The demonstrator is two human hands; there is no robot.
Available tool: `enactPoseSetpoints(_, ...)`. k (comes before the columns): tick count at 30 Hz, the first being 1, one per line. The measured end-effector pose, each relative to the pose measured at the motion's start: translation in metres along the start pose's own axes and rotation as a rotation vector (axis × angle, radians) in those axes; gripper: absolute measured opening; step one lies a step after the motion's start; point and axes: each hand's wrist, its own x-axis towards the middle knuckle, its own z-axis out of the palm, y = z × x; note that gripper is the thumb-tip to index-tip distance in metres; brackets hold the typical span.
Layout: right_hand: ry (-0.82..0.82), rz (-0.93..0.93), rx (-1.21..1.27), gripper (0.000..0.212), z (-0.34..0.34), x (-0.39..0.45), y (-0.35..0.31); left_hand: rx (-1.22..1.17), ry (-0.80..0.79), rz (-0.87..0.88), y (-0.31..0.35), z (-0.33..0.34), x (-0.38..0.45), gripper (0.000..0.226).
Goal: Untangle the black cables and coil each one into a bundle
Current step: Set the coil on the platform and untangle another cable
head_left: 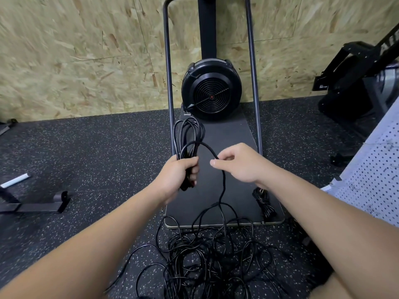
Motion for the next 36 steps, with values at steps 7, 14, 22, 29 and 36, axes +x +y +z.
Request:
enactPoseSetpoints(7, -0.038, -0.073, 0.038, 0.027, -0.005, -0.003, -0.009, 0.123, 0.046, -0.015, 0.002, -0.017, 0.005, 0.03)
enactPoseSetpoints(14, 0.165, -0.103, 0.35, 0.025, -0.001, -0.004, -0.03, 0.48, -0.16, 0.116, 0.0, 0.014, -0.026, 0.041)
enactPoseSetpoints(22, 0.44, -0.113, 0.153, 0.019, -0.002, -0.009, -0.039, 0.445, -0.106, 0.132, -0.001, 0.033, -0.023, 0.038)
enactPoseSetpoints(29, 0.456, -0.181, 0.421, 0.009, 0.0, -0.003, -0.031, 0.356, -0.081, 0.155, 0.001, 0.023, -0.016, 0.031)
enactPoseSetpoints(36, -0.239, 0.007, -0.09, 0.044, 0.029, 0.009, 0.014, 0.131, -0.025, 0.168, 0.009, 0.015, -0.013, 0.03)
